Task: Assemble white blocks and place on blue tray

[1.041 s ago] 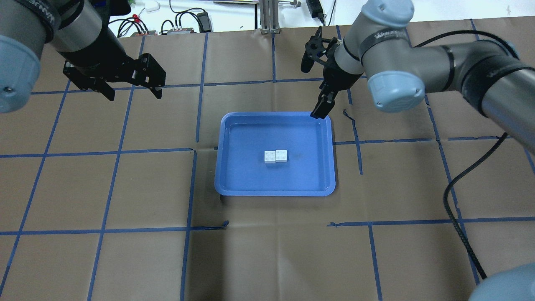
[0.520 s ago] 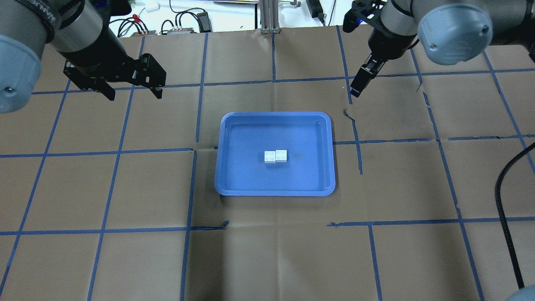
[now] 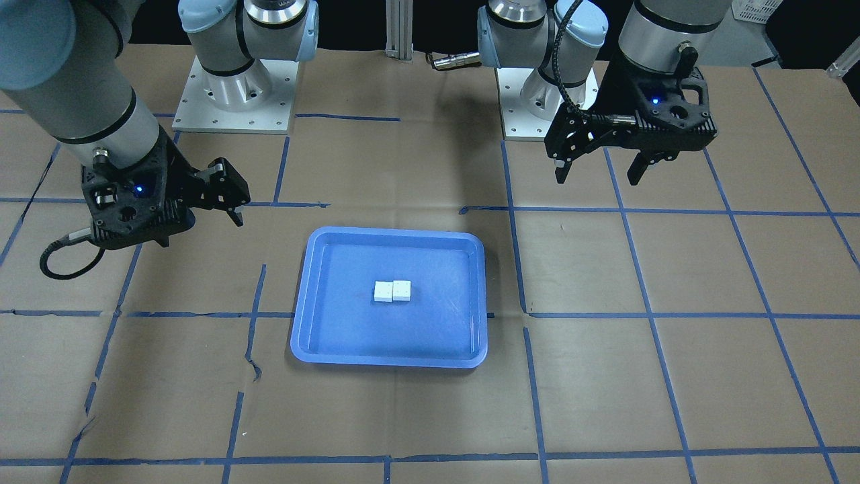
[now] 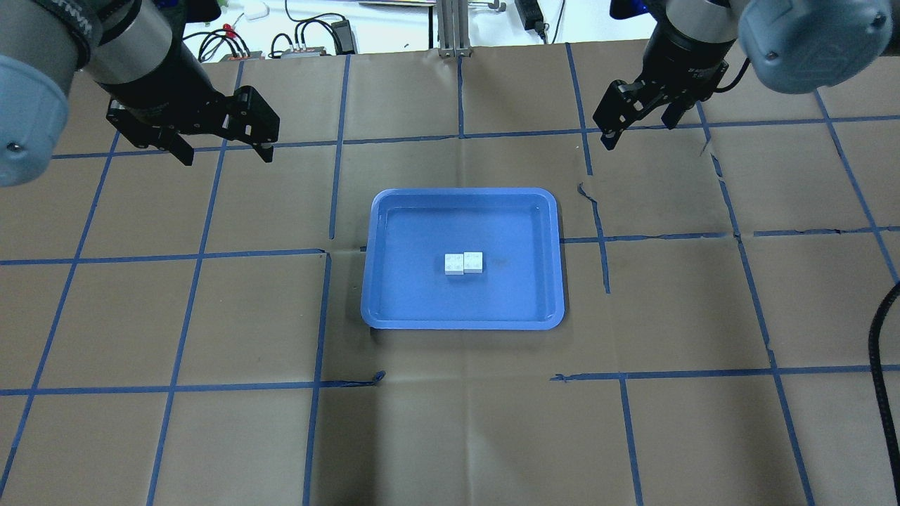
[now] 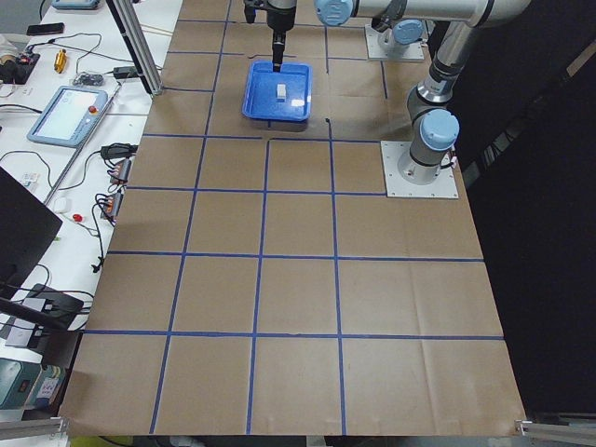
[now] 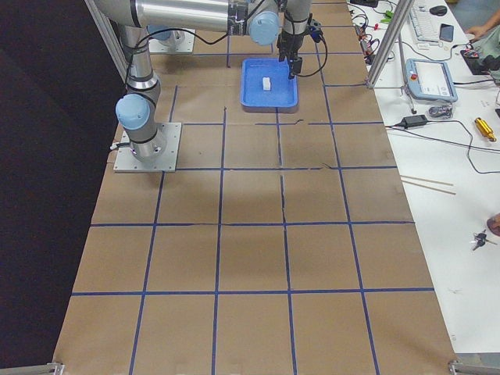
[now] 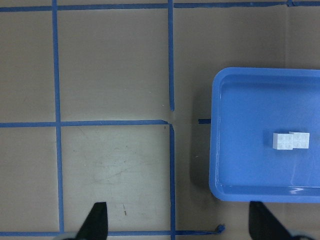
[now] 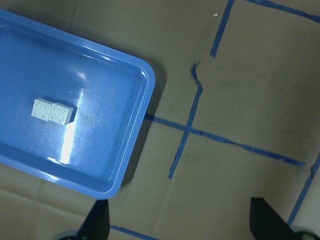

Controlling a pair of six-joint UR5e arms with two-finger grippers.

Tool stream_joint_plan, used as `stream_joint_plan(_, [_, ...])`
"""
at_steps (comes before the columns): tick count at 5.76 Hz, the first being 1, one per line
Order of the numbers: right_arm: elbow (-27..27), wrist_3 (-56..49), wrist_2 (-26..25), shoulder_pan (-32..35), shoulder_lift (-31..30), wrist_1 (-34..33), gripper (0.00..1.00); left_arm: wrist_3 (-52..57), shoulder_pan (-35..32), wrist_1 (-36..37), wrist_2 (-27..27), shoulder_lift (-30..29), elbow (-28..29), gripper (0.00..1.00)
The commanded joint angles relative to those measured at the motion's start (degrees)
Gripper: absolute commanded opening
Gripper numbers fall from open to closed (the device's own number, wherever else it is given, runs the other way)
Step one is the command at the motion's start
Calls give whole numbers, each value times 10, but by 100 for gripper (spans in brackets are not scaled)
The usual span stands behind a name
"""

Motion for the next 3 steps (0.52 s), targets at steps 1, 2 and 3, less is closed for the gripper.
stream_joint_plan(1, [-49, 128, -20, 7, -10, 79, 100, 2, 0, 0, 0, -9, 2, 99])
stream_joint_plan(2, [-47, 166, -20, 11, -30, 84, 100, 3, 0, -1, 0, -9, 7, 99])
stream_joint_plan(3, [-47, 232, -20, 23, -49, 99, 100, 6, 0, -3, 1, -10, 7, 99])
